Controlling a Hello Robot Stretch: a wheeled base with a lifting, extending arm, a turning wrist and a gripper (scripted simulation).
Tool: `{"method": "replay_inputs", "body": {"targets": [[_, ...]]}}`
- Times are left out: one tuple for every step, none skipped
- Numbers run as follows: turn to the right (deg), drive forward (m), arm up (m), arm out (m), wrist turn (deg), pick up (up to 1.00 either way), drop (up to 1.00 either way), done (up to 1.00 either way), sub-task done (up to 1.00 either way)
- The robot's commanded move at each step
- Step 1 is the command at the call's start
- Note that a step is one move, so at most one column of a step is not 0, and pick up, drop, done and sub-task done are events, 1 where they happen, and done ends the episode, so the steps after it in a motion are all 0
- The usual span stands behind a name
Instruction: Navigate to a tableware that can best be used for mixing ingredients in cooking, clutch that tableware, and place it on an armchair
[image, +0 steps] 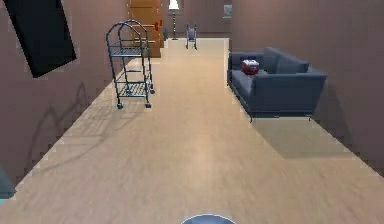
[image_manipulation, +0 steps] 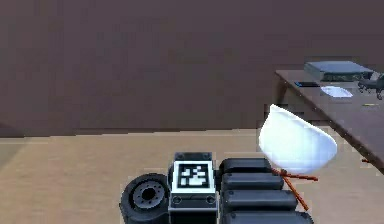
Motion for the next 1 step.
{"method": "replay_inputs", "body": {"targets": [[0.0,1.00,0.00,0.00,0.0,0.00,0.00,0.00,0.00]]}}
